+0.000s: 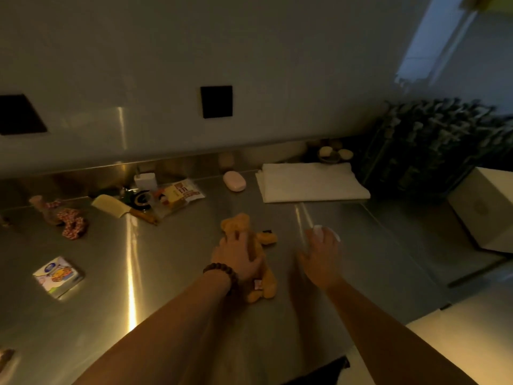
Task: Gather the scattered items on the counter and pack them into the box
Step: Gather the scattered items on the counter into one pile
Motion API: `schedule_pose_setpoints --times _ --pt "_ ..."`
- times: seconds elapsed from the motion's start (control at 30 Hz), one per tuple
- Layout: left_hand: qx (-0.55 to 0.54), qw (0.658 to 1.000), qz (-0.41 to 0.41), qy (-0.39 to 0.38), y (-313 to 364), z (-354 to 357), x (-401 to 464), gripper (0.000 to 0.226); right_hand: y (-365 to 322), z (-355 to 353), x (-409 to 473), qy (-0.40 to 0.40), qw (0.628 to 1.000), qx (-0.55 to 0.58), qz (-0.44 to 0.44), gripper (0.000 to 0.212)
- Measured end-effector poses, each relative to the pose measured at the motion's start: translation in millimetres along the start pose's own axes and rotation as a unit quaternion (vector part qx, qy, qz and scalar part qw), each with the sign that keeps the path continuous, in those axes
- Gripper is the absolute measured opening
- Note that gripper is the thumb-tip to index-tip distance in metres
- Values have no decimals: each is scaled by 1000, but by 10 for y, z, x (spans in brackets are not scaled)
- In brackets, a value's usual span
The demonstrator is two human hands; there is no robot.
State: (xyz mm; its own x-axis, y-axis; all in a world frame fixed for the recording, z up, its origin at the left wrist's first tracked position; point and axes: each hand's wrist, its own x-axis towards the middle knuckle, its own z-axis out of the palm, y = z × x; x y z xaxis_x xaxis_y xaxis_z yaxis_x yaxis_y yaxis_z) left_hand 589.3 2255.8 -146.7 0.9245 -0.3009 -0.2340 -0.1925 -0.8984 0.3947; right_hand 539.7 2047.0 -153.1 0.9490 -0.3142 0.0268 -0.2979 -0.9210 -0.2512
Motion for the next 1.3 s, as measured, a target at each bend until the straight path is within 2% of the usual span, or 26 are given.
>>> schedule_pose_setpoints --times 0.13,0.27,0.43,0.57,0.7,0.83,1.17,1.3 --pt "14 998 -68 0 269 207 195 89 341 85 369 -38 999 -8 -3 65" --pt "53 993 -105 30 365 292 329 74 539 211 608 -69 997 -21 -13 56" --pt "35 988 -119 89 283 204 449 64 420 279 806 -38 997 40 -59 46" --pt "-2 982 -111 152 74 26 544 40 48 346 1009 -55 981 151 -111 44" --pt "-1 971 -108 215 -252 -212 663 40 -466 460 1196 -62 965 205 -149 49" --pt "26 952 -121 278 -606 -503 817 46 -976 566 1433 -64 958 208 -187 50" --pt "32 923 -175 342 -1549 -885 1191 33 -2116 799 2078 -59 931 206 -297 49" --pt "28 928 -198 315 -1808 -760 1187 40 -2519 908 2199 -94 913 221 -331 58"
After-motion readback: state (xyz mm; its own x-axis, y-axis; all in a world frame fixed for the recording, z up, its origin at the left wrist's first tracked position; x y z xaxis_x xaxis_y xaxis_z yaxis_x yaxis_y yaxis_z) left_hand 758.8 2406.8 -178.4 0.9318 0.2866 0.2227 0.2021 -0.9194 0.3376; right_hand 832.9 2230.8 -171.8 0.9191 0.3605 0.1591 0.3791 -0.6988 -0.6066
